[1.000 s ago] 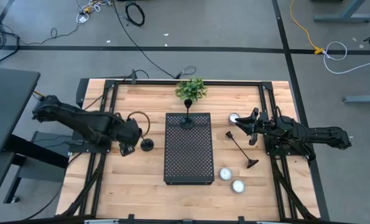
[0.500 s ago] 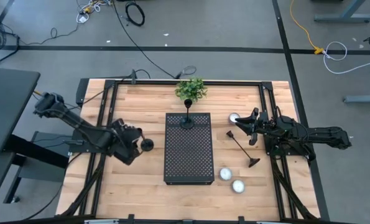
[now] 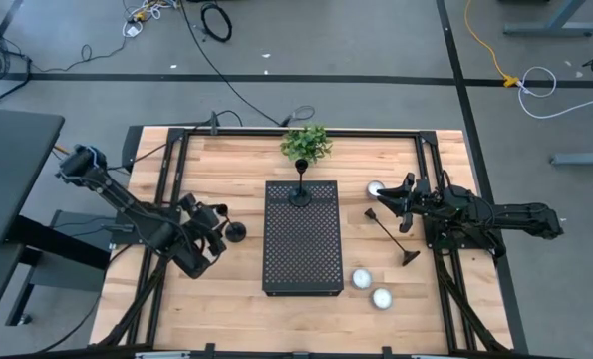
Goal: Pick & Place candle stick holders
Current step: Put the left black candle holder on the shelf
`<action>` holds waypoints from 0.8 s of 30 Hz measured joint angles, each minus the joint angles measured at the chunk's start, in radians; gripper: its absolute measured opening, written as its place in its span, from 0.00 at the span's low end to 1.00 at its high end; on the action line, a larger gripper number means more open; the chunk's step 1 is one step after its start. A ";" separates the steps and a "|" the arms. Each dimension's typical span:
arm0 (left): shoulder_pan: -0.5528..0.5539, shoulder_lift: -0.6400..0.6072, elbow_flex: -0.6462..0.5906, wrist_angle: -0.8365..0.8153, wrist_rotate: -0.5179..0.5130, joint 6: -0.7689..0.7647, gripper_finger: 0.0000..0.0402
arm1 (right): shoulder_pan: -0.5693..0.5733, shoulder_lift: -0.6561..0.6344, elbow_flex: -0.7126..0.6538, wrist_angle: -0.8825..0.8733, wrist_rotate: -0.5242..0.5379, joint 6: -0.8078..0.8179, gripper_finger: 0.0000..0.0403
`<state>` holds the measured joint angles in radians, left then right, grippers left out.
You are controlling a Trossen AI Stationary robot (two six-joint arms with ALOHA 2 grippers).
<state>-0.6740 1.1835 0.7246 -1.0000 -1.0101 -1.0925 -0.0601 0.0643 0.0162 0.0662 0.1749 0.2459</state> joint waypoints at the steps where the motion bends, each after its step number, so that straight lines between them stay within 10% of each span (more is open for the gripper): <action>1: -0.002 0.000 -0.014 0.010 -0.009 -0.009 0.58 | 0.000 0.000 0.000 0.000 0.000 0.000 0.24; 14: -0.003 0.000 -0.081 0.188 -0.072 0.035 0.52 | 0.000 0.000 0.000 0.000 0.000 0.000 0.24; 24: -0.003 0.000 -0.081 0.193 -0.069 0.036 0.08 | 0.000 0.000 0.000 0.000 0.000 0.000 0.24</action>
<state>-0.6769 1.1839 0.6434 -0.8068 -1.0788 -1.0570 -0.0597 0.0643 0.0162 0.0662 0.1749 0.2459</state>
